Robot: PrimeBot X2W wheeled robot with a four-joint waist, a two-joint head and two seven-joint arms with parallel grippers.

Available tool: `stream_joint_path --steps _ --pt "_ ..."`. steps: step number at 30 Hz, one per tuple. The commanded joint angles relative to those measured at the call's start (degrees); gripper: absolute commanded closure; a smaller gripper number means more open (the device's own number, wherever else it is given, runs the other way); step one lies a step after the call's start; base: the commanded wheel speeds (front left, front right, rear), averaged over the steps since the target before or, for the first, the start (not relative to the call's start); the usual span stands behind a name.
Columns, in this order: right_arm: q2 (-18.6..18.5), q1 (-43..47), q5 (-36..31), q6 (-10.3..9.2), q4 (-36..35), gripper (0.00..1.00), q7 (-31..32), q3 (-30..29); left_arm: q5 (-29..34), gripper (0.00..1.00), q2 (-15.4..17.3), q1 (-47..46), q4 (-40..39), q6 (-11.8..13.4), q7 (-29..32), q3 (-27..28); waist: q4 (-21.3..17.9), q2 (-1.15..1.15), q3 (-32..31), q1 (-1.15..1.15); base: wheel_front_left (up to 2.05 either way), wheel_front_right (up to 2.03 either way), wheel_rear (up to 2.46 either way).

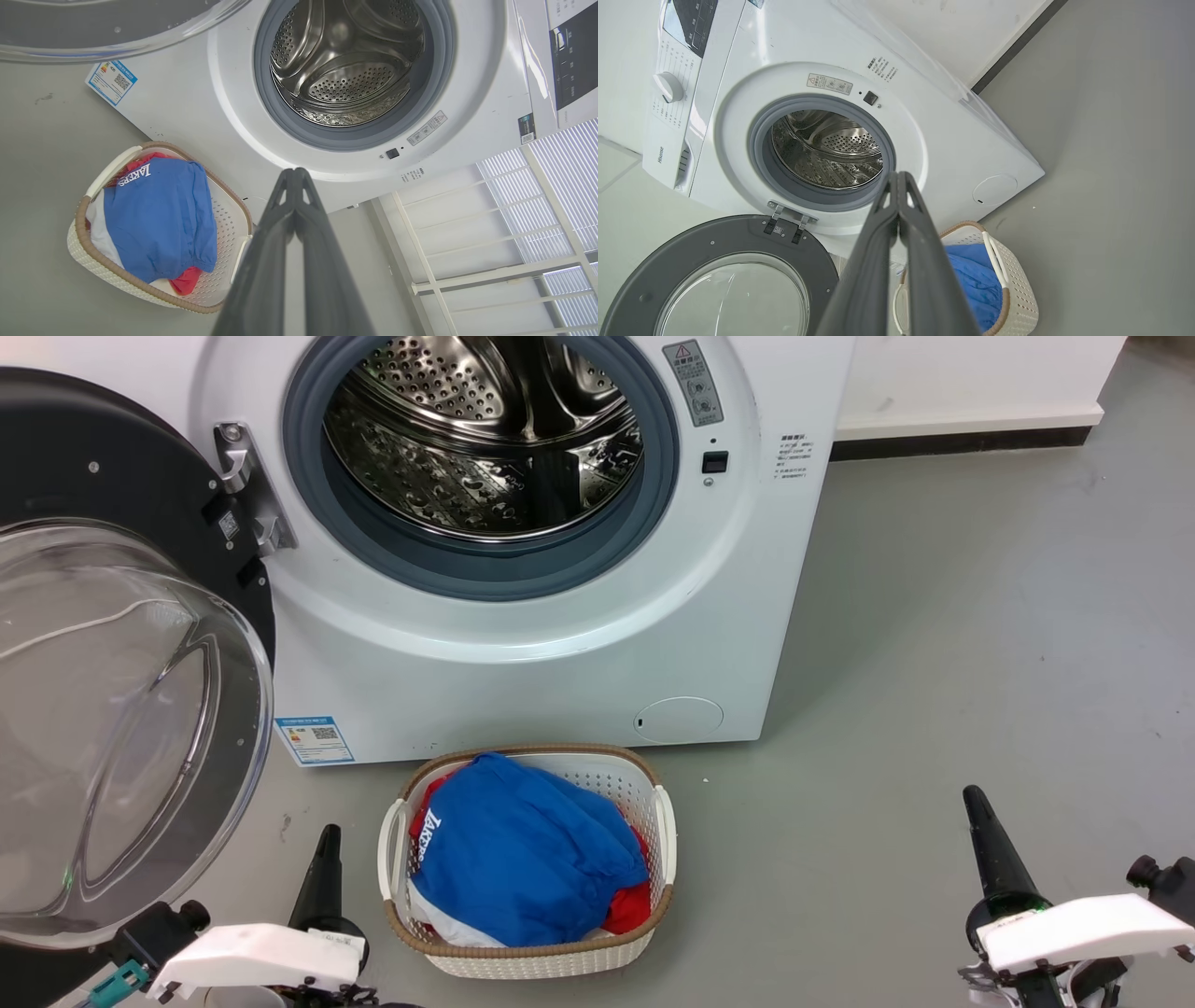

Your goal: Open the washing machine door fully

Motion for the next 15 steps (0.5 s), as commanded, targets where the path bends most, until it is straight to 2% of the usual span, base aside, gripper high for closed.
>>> stream_joint_path --steps 1,15 --pt "-0.41 -1.37 2.17 0.01 -0.3 1.0 0.22 -0.24 -1.7 1.0 -0.09 -1.4 -0.68 -0.21 0.41 0.46 0.07 0.0 -0.01 0.0 0.0 0.0 0.0" --pt "-0.42 -2.33 11.27 0.01 0.93 1.0 1.61 -0.98 -9.7 1.0 -0.36 -2.26 -0.6 -0.75 2.66 1.3 0.65 0.0 -0.08 0.0 0.0 0.0 0.0"
